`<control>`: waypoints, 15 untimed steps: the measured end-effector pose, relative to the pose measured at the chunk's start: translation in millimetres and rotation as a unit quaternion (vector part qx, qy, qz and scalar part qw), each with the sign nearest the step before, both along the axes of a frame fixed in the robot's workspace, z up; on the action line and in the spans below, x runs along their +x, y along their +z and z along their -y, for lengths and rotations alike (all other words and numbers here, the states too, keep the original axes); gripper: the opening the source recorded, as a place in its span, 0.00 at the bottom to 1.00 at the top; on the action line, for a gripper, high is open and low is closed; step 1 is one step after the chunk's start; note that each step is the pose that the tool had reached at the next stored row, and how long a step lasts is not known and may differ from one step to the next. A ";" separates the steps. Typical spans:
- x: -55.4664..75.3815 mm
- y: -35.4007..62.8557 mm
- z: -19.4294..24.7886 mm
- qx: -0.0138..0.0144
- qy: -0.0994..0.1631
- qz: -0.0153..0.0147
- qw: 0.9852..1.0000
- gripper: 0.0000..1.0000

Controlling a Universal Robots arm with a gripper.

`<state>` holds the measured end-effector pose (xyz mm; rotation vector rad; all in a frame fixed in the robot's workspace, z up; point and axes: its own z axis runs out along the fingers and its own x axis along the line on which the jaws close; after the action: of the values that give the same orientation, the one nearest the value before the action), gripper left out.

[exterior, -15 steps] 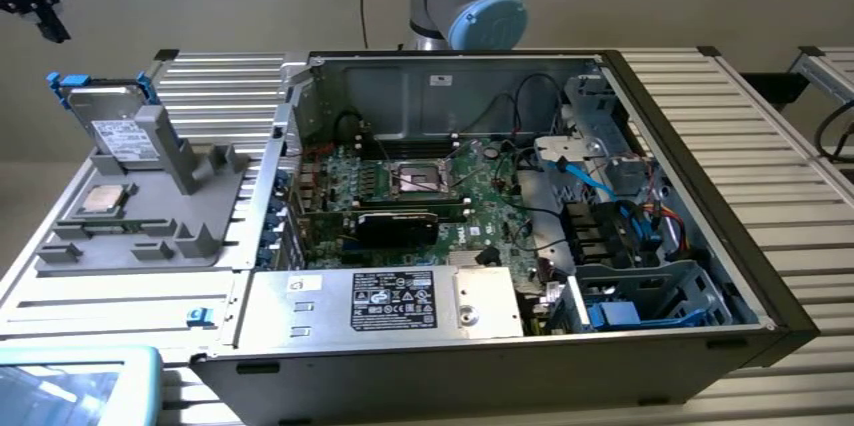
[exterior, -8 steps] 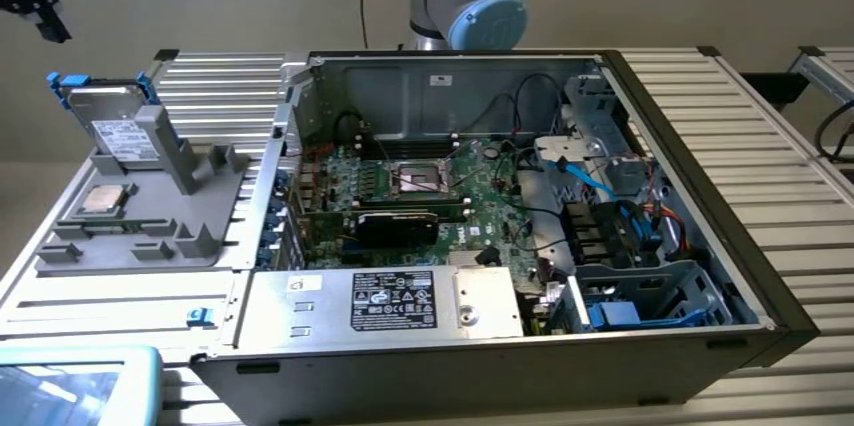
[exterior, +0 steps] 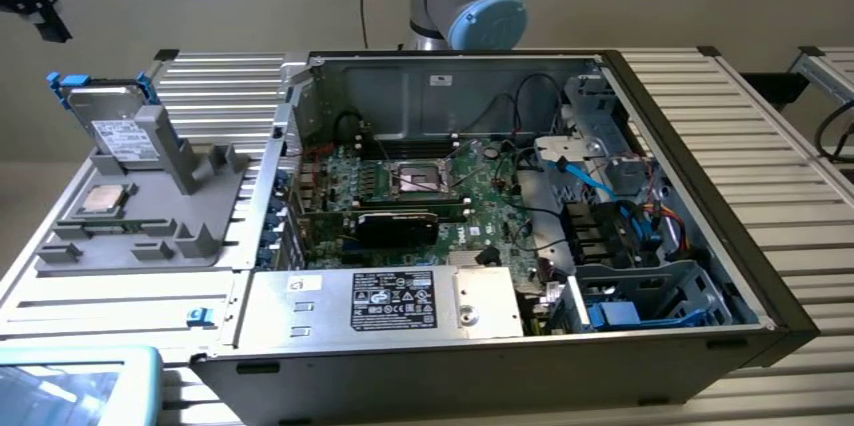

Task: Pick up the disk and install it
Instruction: 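Pick up the disk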

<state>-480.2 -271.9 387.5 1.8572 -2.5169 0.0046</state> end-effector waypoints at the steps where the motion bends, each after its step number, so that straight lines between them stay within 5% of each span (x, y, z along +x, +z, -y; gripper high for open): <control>1: 0.0 0.0 0.0 0.000 0.009 0.000 1.000 0.11; 8: 0.0 -0.5 0.0 0.000 0.072 0.000 0.997 0.11; 15: 0.0 -0.9 -0.2 0.001 0.130 0.000 0.991 0.11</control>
<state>-480.2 -271.7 386.6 2.1708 -2.2550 0.0047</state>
